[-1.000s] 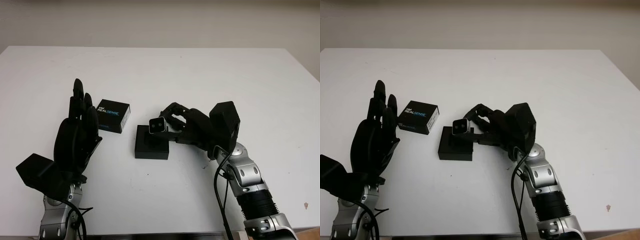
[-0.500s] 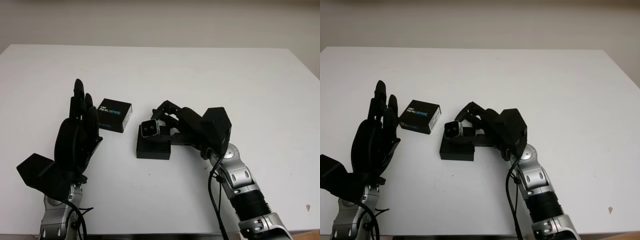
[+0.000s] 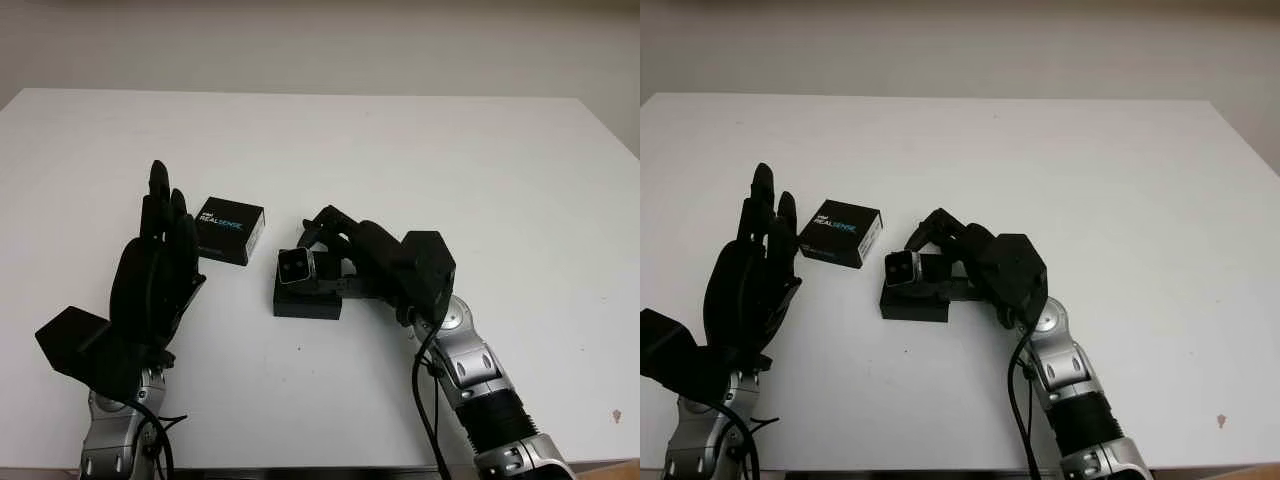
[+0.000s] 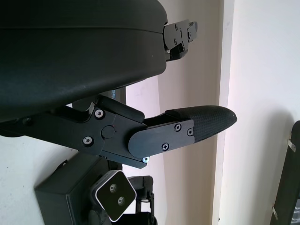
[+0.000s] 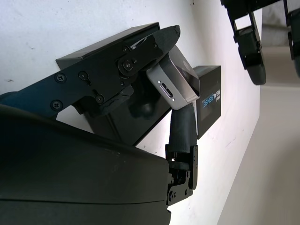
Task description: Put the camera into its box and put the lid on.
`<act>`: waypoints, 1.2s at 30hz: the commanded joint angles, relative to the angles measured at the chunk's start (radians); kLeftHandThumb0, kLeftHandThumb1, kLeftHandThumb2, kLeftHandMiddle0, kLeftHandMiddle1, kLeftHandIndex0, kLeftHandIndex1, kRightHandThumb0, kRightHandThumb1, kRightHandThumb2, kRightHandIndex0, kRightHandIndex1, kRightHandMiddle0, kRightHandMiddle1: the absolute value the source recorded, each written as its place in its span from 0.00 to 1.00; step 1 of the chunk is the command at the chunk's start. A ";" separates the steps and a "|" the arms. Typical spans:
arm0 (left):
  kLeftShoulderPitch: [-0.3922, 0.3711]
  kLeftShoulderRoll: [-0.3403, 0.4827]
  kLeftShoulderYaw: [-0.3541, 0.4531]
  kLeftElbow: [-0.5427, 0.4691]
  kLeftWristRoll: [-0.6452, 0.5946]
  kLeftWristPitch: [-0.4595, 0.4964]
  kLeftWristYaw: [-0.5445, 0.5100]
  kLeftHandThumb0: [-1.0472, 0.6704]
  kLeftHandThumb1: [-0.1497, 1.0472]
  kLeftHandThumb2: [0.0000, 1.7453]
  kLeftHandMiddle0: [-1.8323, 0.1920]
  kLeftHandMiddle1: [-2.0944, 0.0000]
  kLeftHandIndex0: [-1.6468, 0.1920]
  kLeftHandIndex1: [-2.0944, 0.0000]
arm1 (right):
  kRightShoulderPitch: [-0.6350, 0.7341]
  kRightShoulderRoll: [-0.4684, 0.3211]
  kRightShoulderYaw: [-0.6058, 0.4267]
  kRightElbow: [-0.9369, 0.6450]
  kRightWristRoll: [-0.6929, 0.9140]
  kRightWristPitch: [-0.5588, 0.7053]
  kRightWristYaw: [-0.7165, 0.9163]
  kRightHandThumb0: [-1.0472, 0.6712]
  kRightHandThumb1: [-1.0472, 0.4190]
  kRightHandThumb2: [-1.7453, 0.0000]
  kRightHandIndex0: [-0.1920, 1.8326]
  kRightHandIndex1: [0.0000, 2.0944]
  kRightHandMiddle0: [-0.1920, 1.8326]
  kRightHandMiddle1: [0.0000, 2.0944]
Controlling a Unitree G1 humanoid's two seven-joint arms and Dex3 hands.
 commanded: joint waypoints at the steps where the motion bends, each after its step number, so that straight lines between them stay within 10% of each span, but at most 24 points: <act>1: 0.001 -0.001 0.000 -0.010 -0.004 -0.003 -0.003 0.18 1.00 0.36 1.00 1.00 1.00 1.00 | 0.015 -0.001 -0.011 -0.039 -0.004 0.011 -0.015 0.41 0.09 0.97 0.18 0.03 0.27 0.93; 36: 0.012 0.001 0.003 -0.020 -0.004 -0.004 -0.006 0.17 1.00 0.35 1.00 1.00 1.00 1.00 | 0.070 0.012 0.023 -0.062 -0.071 0.071 -0.088 0.39 0.08 0.97 0.19 0.03 0.23 0.95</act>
